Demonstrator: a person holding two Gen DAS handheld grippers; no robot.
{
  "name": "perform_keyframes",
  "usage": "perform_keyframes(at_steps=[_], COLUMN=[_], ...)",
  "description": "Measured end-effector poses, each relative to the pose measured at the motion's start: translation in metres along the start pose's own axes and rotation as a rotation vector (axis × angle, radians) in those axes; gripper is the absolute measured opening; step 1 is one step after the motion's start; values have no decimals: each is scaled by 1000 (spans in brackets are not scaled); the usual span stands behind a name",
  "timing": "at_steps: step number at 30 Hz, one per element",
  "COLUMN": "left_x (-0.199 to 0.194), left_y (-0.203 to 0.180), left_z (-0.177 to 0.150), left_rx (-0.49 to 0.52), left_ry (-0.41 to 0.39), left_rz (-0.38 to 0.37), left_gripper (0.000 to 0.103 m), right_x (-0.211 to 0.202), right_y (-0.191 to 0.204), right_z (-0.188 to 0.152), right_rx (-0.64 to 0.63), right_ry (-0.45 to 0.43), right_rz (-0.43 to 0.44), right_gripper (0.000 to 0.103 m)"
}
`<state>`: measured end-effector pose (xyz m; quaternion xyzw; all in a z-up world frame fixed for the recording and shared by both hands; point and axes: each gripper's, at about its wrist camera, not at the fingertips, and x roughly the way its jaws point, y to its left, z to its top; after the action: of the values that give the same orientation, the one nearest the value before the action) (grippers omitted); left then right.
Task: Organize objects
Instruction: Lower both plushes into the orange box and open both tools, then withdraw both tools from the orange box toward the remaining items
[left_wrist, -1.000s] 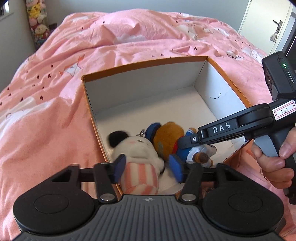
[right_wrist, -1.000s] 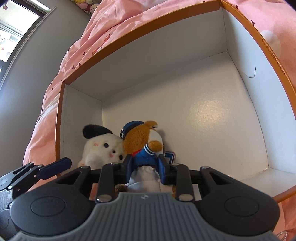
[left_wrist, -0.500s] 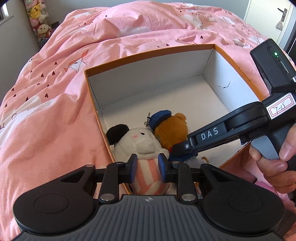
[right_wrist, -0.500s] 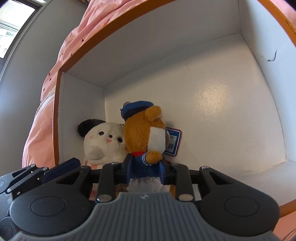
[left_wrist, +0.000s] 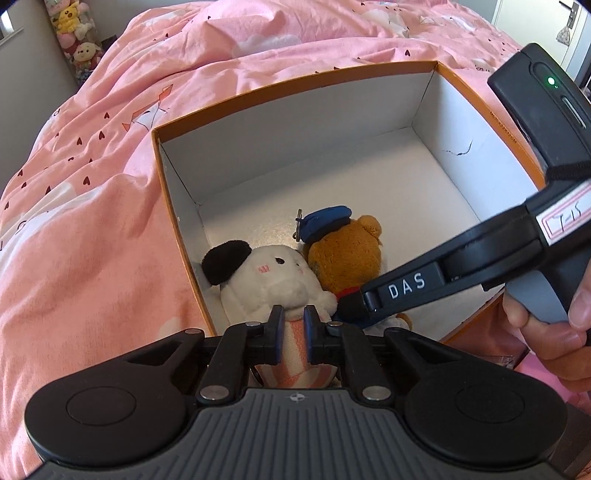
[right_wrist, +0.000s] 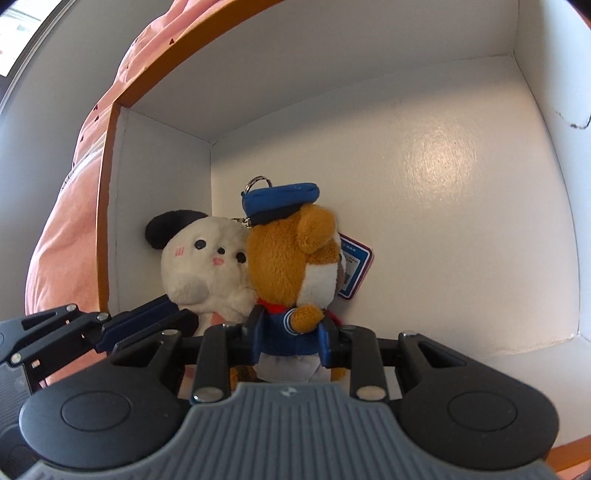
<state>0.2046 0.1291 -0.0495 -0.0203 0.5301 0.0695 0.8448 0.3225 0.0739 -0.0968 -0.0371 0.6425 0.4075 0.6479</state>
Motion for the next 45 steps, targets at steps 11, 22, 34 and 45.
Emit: perform_keyframes(at_steps=[11, 22, 34, 45], left_x=[-26, -75, -56, -12], left_y=[7, -8, -11, -9], left_z=[-8, -28, -97, -123], left_rx=[-70, -80, -136, -185], left_ry=[-117, -210, 62, 186], left_rz=[-23, -87, -174, -201], left_gripper=[16, 17, 32, 61], right_x=[-30, -107, -117, -65], right_y=[6, 15, 13, 7], right_z=[-17, -55, -142, -173], right_rx=[-98, -228, -253, -237], right_ry=[-99, -342, -333, -134], right_rz=[-80, -47, -29, -111], right_gripper=[43, 43, 43, 43])
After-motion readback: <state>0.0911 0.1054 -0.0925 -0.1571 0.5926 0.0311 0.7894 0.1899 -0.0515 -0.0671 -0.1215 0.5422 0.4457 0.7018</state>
